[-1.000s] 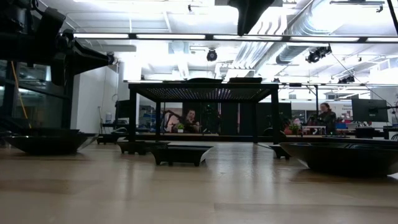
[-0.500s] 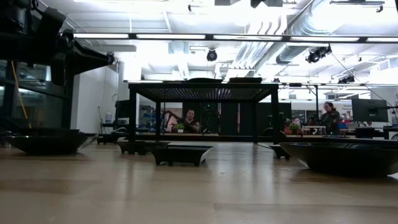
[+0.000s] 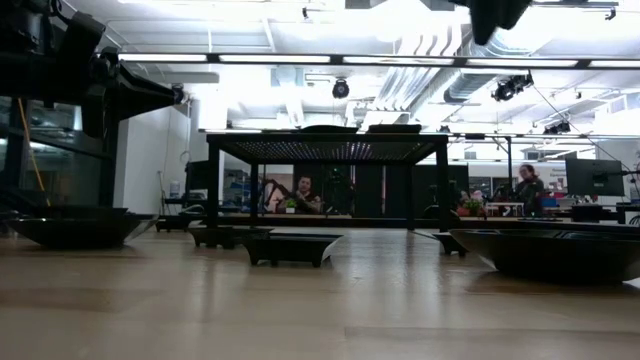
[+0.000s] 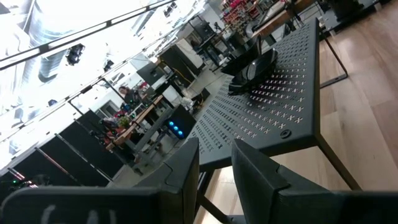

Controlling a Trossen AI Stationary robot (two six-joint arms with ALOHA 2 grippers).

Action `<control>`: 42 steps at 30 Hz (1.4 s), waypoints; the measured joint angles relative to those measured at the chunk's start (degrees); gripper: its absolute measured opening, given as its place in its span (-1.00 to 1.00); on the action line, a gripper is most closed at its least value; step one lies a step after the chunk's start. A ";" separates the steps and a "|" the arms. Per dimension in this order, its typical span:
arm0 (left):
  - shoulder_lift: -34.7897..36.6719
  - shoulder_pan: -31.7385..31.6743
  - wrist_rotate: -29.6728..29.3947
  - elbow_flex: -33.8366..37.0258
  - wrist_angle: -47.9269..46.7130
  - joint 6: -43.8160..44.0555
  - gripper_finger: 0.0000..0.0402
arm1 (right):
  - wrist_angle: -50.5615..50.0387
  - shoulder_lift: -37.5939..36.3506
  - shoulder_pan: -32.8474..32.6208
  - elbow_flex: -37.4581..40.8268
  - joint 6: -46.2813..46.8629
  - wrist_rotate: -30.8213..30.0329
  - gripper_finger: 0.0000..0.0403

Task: Pick & Place Mini shaped plates
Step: Stack the leaf-shaped plate on the leaf-shaped plate on the shelf

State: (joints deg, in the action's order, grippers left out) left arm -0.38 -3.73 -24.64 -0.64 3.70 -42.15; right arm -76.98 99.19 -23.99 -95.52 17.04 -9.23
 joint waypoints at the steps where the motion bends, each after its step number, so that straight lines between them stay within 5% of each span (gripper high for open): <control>1: -0.02 -0.01 0.00 0.00 0.00 0.00 -0.54 | 1.50 -0.43 -0.28 1.53 1.16 0.86 -0.29; 19: -0.01 -0.02 -0.01 0.00 0.00 0.00 -0.54 | 27.69 -7.76 -0.74 31.05 23.22 17.09 -0.30; 42: -0.02 0.00 -0.02 0.00 -0.02 0.00 -0.54 | 41.32 -6.33 -0.35 40.15 39.56 18.88 -0.36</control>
State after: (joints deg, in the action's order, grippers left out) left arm -0.40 -3.73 -24.66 -0.64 3.69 -42.15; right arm -35.67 92.86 -24.34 -55.37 56.60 9.65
